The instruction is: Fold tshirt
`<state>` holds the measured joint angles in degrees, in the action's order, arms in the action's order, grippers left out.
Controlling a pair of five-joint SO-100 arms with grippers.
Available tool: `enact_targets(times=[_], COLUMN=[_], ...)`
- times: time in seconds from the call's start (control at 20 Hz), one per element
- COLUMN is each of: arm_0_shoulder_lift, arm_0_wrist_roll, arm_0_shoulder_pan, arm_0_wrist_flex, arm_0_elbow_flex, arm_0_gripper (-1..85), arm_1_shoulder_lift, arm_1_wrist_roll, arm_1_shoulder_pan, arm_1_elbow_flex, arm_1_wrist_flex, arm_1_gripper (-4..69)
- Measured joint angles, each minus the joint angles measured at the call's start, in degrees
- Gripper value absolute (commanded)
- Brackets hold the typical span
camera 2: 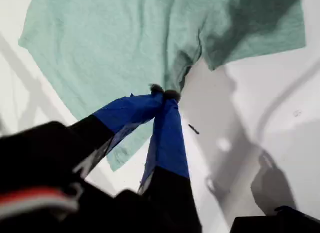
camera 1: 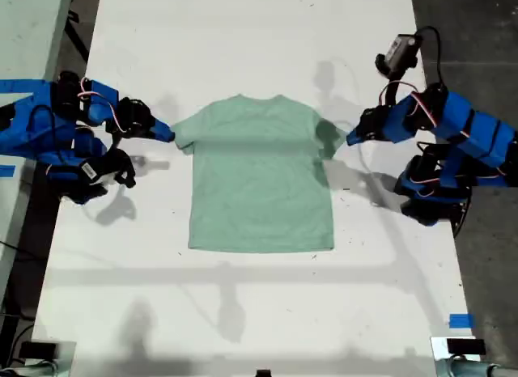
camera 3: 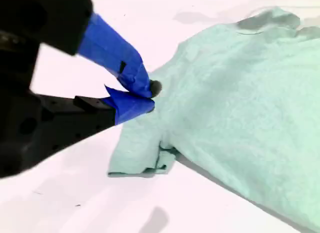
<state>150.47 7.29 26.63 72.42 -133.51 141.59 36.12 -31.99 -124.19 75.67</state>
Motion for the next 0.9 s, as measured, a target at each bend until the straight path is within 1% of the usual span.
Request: enact_targets(times=[0.25, 0.4, 0.45, 0.55, 0.6, 0.65, 0.75, 0.9], arm_0_shoulder_lift=[-9.9, -15.0, -16.5, -18.2, -18.4, -18.2, -18.5, -18.5], arm_0_wrist_roll=[13.4, 20.0, 21.4, 22.8, 22.9, 22.9, 22.9, 22.9], arm_0_shoulder_pan=[11.7, 17.6, 19.0, 20.7, 20.7, 20.7, 20.7, 20.7], arm_0_wrist_flex=[9.8, 12.0, 12.0, 11.8, 11.1, 10.1, 8.3, 5.9], arm_0_elbow_flex=[15.3, 21.2, 21.6, 21.6, 21.5, 20.5, 18.0, 15.1], arm_0_gripper=[0.0, 0.0, 0.1, 0.7, 0.7, 0.9, 1.5, 1.6], arm_1_shoulder_lift=[-11.9, -17.7, -19.2, -21.0, -21.5, -22.0, -22.7, -23.8], arm_1_wrist_roll=[8.2, 12.1, 13.5, 16.3, 17.7, 18.9, 21.4, 23.9], arm_1_shoulder_pan=[-8.3, -12.0, -12.8, -14.0, -14.3, -14.7, -15.4, -17.0], arm_1_elbow_flex=[12.6, 18.9, 20.7, 22.2, 22.2, 22.2, 20.7, 13.4], arm_1_wrist_flex=[5.2, 7.7, 8.5, 9.2, 9.2, 9.1, 7.3, 1.0], arm_1_gripper=[1.4, 1.9, 5.2, 17.4, 24.9, 27.6, 28.9, 28.5])
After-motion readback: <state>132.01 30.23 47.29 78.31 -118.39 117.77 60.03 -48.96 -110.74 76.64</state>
